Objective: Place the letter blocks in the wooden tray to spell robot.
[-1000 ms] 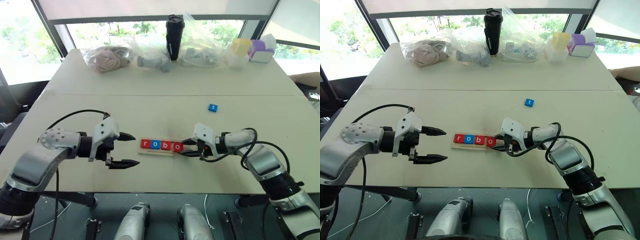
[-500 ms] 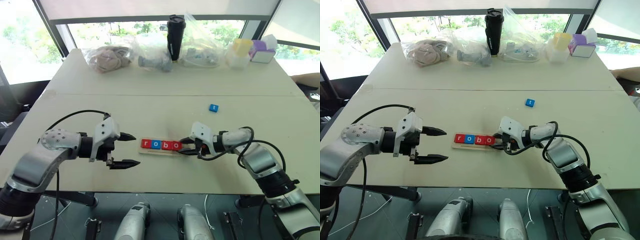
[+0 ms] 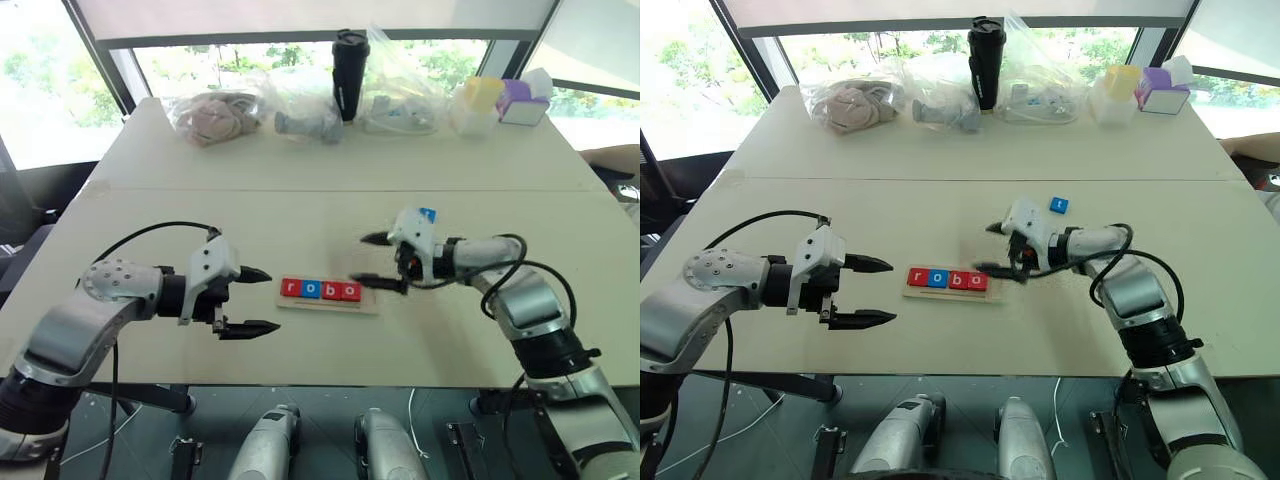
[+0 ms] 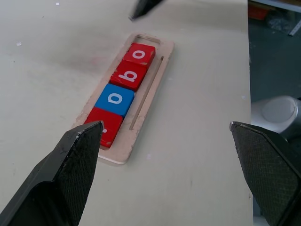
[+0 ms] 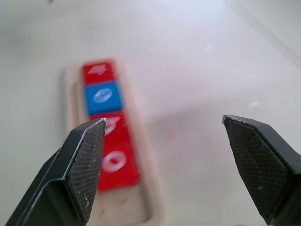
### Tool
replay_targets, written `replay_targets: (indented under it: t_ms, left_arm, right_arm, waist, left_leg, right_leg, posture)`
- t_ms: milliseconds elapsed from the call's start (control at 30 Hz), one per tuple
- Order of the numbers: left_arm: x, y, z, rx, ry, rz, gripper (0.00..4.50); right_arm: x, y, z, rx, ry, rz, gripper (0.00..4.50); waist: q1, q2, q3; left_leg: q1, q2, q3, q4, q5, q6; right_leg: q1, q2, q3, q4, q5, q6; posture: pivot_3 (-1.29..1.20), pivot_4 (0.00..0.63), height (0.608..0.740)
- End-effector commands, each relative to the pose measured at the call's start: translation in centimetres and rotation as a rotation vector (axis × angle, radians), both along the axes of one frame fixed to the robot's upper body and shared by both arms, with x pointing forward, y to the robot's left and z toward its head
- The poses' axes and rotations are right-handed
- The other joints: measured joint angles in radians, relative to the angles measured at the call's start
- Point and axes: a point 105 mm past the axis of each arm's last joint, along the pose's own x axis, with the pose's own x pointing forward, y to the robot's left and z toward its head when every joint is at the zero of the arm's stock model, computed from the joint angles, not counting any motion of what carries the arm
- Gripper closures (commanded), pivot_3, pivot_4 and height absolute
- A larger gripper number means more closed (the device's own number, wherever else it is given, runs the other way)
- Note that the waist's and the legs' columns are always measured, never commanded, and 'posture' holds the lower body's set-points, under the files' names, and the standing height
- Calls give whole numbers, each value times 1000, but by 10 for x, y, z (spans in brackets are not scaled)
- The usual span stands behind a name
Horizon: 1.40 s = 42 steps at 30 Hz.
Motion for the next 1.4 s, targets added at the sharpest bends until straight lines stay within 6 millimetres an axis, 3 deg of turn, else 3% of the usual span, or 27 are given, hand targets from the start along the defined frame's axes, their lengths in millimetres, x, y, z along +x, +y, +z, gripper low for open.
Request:
replay_targets:
  t_ms: [33, 100, 167, 267, 367, 533, 867, 1133, 1300, 1400]
  left_arm:
    - [0, 0, 6, -10, -36, 3, 0]
    - [-1, -1, 6, -12, -37, 5, 0]
    - [-1, -1, 6, -13, -35, 6, 0]
    - [-1, 0, 5, -11, -32, 11, 0]
    - [0, 1, 4, -11, -30, 13, 0]
    - [2, 0, 4, -7, -31, 10, 0]
    - [2, -1, 4, -11, -33, 16, 0]
    - [2, -2, 3, -14, -33, 21, 0]
    - [2, -1, 2, -8, -31, 22, 0]
    - [3, 0, 3, -7, -33, 23, 0]
  right_arm:
    - [31, -43, 20, 121, -62, -307, 411]
    - [29, -46, 17, 162, -32, -340, 411]
    - [12, -34, 11, 163, 0, -257, 411]
    - [-29, -5, -16, 59, 39, -78, 411]
    - [-45, 10, -31, 1, 36, -26, 411]
    - [-44, 11, -50, -68, 20, -37, 411]
    - [-36, 9, -60, -111, -8, -46, 411]
    - [-34, 15, -54, -84, -22, -33, 411]
    - [-50, 24, -10, 147, 26, 57, 411]
    - [-40, 15, 15, 228, 15, 14, 411]
  waist:
    - [2, 0, 0]
    - [6, 0, 0]
    - [5, 0, 0]
    - [1, 0, 0]
    - [-9, 0, 0]
    - [-1, 0, 0]
    - [0, 0, 0]
    - [0, 0, 0]
    - [0, 0, 0]
    - [0, 0, 0]
  left_leg:
    - [0, 0, 0, 0, 0, 0]
    - [0, 0, 0, 0, 0, 0]
    - [0, 0, 0, -1, 0, 0]
    - [-1, 0, 0, -3, 0, 0]
    - [-1, 0, 1, -3, 0, 0]
    - [0, 1, 1, 0, -1, -1]
    - [0, 1, 1, 0, 0, 0]
    - [0, 1, 1, 0, 0, 0]
    - [0, 1, 1, 0, 0, 0]
    - [0, 1, 1, 0, 0, 0]
  right_leg:
    - [0, 0, 0, 0, 0, 0]
    - [1, 0, 0, 0, 0, 0]
    - [0, 0, 0, 0, 0, 0]
    - [-2, 0, 0, 1, 1, 3]
    - [-4, 0, 1, 3, 2, 3]
    - [-1, 1, 1, 2, 0, -2]
    - [0, 0, 0, 0, 1, -1]
    - [0, 0, 0, 1, 1, -1]
    - [-1, 0, 0, 1, 1, -1]
    - [0, 0, 0, 1, 1, -1]
  posture:
    - [0, 150, 740]
    - [0, 150, 740]
    - [0, 150, 740]
    - [0, 150, 740]
    - [0, 150, 740]
    - [0, 150, 740]
    - [0, 150, 740]
    - [0, 150, 740]
    - [0, 150, 740]
    - [0, 150, 740]
